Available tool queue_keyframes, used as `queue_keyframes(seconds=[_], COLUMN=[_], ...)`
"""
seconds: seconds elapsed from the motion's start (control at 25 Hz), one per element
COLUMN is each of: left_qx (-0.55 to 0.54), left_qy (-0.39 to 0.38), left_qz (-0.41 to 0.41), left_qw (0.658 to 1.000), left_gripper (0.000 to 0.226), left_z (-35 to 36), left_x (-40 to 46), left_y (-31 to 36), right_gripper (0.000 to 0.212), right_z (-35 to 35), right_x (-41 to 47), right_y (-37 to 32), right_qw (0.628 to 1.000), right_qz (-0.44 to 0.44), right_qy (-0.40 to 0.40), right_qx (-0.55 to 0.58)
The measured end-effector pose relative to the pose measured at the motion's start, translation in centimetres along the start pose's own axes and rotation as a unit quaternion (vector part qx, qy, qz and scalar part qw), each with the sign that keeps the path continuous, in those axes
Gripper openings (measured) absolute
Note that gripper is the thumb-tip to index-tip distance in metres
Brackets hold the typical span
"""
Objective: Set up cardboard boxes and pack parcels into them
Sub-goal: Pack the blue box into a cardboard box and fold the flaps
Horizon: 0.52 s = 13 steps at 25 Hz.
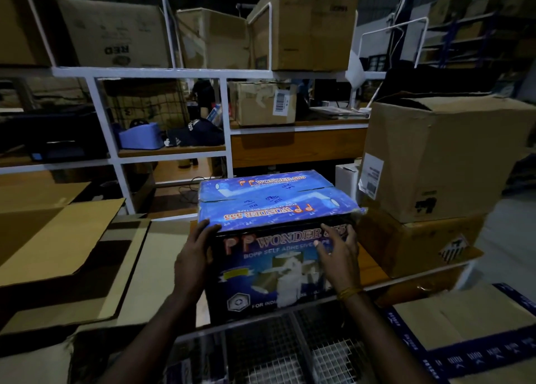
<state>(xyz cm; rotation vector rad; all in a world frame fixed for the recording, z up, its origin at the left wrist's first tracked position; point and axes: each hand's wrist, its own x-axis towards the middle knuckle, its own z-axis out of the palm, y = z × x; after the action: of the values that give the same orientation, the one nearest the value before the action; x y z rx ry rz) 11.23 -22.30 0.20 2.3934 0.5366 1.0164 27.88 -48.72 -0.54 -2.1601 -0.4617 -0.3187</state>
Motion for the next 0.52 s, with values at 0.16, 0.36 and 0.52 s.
queue_keyframes(seconds=[0.16,0.36,0.52], left_qx=[0.017,0.029,0.058], left_qy=[0.002,0.005,-0.030], left_qz=[-0.103,-0.166,-0.199], left_qw=[0.995,0.986,0.978], left_gripper=[0.052,0.055,0.061], left_z=[0.7,2.0,2.4], left_x=[1.2,1.2,2.1], left_y=[1.8,3.9,5.0], right_gripper=[0.062,0.079,0.078], right_z=[-1.2,-2.4,-2.0], right_x=[2.6,6.4,7.9], right_y=[1.1,2.0,2.1], right_qw=[1.000,0.998,0.995], right_qz=[0.005,0.024,0.041], right_qy=[0.005,-0.014,-0.053], right_qx=[0.002,0.048,0.072])
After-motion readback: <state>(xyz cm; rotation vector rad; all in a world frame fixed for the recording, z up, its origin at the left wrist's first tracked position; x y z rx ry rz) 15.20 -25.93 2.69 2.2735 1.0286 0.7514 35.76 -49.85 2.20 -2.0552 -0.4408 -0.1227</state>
